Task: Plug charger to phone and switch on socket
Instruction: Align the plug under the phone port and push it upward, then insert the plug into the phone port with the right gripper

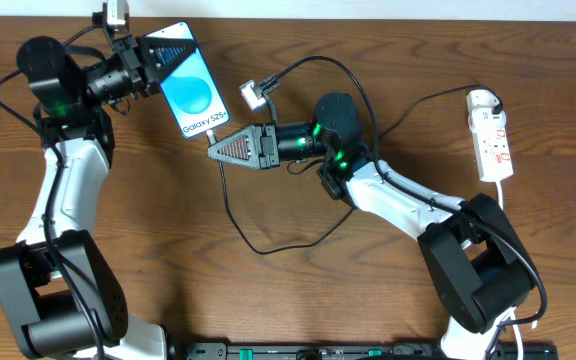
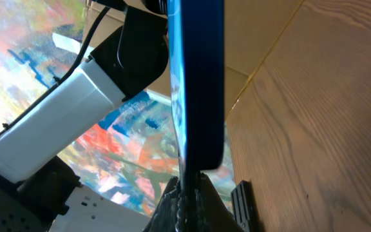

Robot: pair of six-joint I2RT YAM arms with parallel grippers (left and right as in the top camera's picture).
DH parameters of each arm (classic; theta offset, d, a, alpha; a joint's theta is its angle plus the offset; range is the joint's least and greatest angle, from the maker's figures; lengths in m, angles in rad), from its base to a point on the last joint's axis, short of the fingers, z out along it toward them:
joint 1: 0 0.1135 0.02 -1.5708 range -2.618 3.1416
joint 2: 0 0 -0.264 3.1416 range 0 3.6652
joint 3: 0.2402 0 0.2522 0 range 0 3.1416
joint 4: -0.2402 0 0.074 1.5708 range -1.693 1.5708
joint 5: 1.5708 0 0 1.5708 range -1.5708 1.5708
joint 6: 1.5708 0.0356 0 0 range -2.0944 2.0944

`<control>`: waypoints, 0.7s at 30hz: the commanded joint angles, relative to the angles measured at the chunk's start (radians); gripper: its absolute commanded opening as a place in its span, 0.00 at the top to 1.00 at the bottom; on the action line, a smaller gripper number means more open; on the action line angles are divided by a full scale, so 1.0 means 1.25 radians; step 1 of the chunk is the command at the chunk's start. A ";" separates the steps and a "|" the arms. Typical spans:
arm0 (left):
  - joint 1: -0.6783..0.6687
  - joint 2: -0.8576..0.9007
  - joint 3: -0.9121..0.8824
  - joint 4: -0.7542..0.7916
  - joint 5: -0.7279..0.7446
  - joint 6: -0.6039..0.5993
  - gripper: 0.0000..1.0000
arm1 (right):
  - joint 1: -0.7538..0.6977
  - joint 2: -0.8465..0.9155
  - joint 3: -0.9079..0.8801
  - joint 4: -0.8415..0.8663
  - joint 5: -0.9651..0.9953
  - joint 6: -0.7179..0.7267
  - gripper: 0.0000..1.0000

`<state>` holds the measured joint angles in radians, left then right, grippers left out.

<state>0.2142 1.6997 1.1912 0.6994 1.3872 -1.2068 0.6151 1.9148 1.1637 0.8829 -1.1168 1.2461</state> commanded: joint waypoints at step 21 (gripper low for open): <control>-0.034 -0.022 0.014 0.005 0.097 0.029 0.92 | -0.011 0.003 0.006 0.003 0.095 0.011 0.99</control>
<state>0.1925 1.6997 1.1912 0.7006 1.4040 -1.1767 0.6144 1.9148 1.1633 0.8806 -1.1191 1.2499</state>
